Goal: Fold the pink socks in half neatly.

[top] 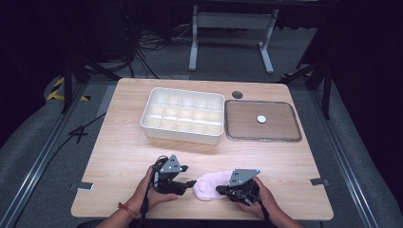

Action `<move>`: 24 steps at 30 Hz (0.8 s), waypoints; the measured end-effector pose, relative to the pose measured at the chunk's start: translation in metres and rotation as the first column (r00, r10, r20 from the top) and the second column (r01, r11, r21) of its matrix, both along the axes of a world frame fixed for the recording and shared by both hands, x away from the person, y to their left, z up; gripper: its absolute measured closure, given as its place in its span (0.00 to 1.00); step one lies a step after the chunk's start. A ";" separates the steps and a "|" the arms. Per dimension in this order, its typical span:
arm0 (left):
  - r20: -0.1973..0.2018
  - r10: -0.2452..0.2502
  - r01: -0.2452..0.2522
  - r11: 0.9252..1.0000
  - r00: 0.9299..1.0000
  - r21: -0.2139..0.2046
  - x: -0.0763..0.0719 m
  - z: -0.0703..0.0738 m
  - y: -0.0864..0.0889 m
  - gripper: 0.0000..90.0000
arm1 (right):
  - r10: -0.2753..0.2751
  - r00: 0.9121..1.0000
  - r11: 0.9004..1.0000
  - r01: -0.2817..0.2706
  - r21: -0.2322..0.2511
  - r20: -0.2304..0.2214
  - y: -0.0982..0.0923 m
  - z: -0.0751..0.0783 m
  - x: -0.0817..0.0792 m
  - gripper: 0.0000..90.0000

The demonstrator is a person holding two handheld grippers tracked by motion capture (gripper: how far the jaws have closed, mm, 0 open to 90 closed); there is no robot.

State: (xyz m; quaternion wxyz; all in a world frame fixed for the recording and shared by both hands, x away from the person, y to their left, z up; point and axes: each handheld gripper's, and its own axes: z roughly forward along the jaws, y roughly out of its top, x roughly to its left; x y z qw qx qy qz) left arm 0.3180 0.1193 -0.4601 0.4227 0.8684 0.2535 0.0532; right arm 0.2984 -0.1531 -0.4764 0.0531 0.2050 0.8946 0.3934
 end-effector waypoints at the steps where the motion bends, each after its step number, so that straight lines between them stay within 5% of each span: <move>1: 0.007 0.001 -0.001 1.000 1.000 0.008 0.000 0.001 -0.002 0.42 | -0.001 1.000 1.000 0.001 0.001 0.005 0.002 -0.001 0.000 0.99; 10: 0.025 0.006 -0.007 0.997 1.000 0.076 0.007 -0.004 -0.004 0.41 | -0.002 0.999 1.000 0.002 -0.001 0.040 0.016 -0.001 0.001 1.00; 14: 0.006 0.010 -0.010 0.996 1.000 0.094 0.009 -0.007 -0.005 0.41 | 0.000 0.999 1.000 0.001 -0.003 0.044 0.020 -0.001 0.003 1.00; 18: -0.011 0.002 0.000 0.988 1.000 0.154 0.010 -0.013 -0.007 0.44 | 0.012 0.999 1.000 -0.012 0.002 0.046 0.020 -0.002 0.005 1.00; 24: -0.003 -0.004 0.004 0.986 1.000 0.165 0.009 -0.015 -0.007 0.44 | 0.020 0.997 1.000 -0.020 0.003 0.069 0.019 -0.002 0.004 0.96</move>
